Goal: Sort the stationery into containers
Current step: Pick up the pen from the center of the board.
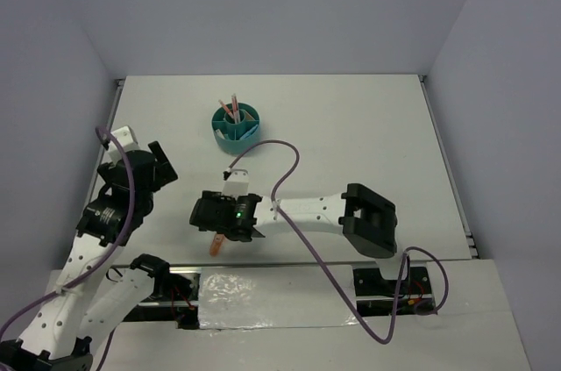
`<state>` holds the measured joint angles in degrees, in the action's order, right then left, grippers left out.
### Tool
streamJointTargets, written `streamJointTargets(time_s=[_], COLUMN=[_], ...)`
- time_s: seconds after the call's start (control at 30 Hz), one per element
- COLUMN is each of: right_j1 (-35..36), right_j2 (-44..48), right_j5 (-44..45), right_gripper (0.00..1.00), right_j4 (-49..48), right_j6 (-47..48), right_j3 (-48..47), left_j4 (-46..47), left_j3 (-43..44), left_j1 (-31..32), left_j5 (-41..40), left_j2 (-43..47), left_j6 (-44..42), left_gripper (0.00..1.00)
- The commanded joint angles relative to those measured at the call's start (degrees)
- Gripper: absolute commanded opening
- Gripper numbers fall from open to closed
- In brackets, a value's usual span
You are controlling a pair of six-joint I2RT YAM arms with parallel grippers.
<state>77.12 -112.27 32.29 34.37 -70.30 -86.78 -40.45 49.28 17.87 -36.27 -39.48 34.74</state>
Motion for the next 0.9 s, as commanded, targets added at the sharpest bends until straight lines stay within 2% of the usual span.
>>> streamJointTargets(time_s=[0.0, 0.1, 0.33, 0.5, 0.53, 0.6, 0.7, 0.73, 0.87], right_j1=[1.45, 2.42, 2.68, 2.86, 2.95, 3.03, 2.95, 2.95, 2.95], right_j2=[-2.86, -7.95, -13.94, -16.84, -16.32, -13.96, -11.14, -10.87, -11.39], right_j5=[5.23, 5.50, 2.42, 1.90, 1.90, 1.02, 0.31, 0.31, 0.75], right_gripper=[0.95, 0.95, 0.94, 0.90, 0.88, 0.72, 0.57, 0.49, 0.37], right_j4=[6.31, 12.89, 9.93, 15.20, 15.03, 11.53, 9.06, 8.61, 9.14], right_j6=[-5.80, -8.53, -5.38, -7.39, -7.83, -8.09, -7.58, -7.31, -3.45], right_j3=[-4.78, -9.79, -12.97, -15.96, -14.92, -8.70, -4.11, -2.27, -1.28], left_j4=[-0.77, -1.57, -0.07, -0.33, -0.25, 0.10, -0.07, -0.07, 0.37], left_j3=[1.96, 1.97, 0.91, 1.17, 1.17, 1.00, 1.00, 0.91, 0.65], left_j1=[-0.03, -0.03, -0.03, -0.03, -0.03, -0.03, -0.03, -0.03, -0.03], left_j5=[-2.22, -3.89, -2.93, -2.58, -2.40, -2.14, -2.31, -2.31, -1.87], left_j2=[0.46, 1.69, 4.59, 3.45, 3.45, 3.71, 4.24, 4.41, 4.94], left_j6=[0.50, 1.29, 0.50, -0.02, -0.20, -0.38, -0.38, -0.38, -0.73], left_gripper=[0.99, 0.99, 0.99, 0.99, 0.99, 0.99, 0.99, 0.99, 0.99])
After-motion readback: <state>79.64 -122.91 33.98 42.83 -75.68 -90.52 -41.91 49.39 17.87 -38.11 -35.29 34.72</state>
